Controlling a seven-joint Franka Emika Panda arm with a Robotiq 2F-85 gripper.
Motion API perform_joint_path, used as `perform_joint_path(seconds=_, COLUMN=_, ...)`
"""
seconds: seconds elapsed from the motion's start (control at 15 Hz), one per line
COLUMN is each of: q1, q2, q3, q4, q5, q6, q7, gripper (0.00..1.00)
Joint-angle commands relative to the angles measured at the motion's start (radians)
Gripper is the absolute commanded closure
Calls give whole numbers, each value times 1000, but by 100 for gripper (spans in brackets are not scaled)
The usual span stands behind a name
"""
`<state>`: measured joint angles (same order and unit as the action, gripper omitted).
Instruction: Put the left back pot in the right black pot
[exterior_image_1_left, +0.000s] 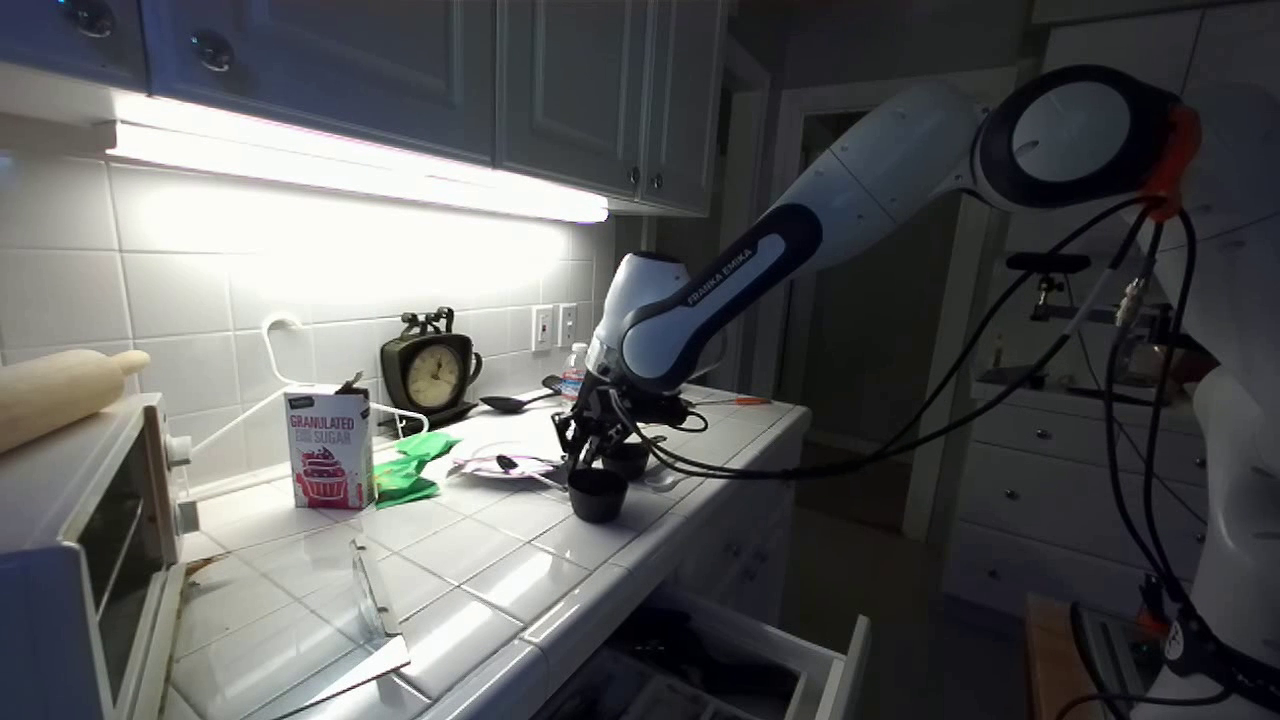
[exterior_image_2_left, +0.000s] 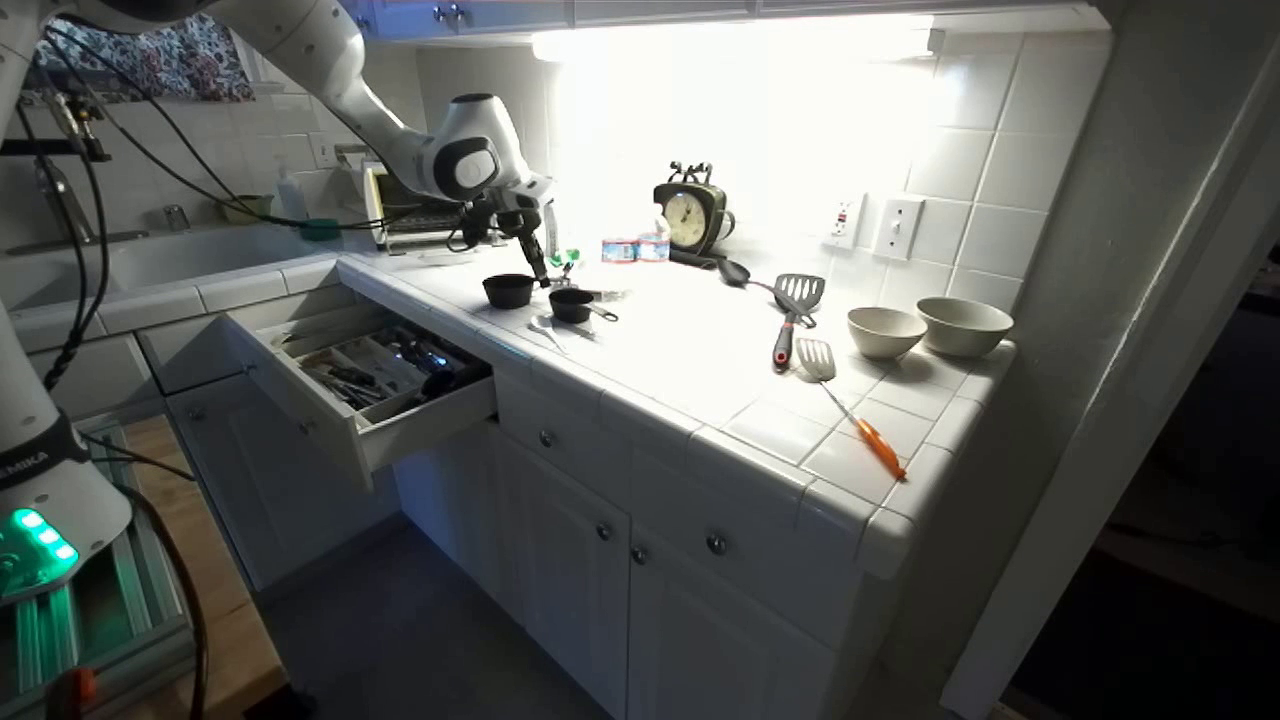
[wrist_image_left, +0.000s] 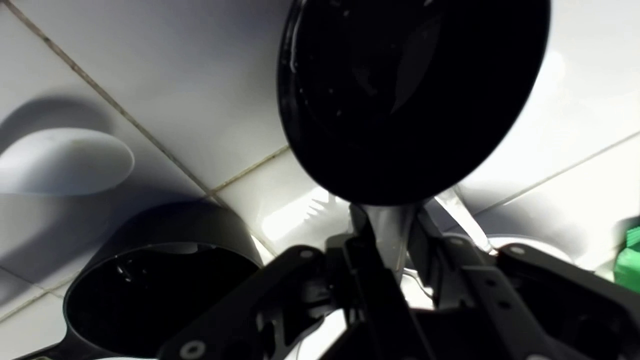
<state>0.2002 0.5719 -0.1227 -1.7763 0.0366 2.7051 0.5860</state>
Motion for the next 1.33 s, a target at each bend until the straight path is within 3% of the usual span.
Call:
perform_joint_path(seconds=0.0, q1=17, q2=-13, q3=-21, q4=7, q5=6, q6=-36, q7=62, gripper=94)
perform_joint_path(seconds=1.27, q1=40, q2=-151, q3=-98, q4=-45, q5=-94, q6=-139, q7=338, gripper=94)
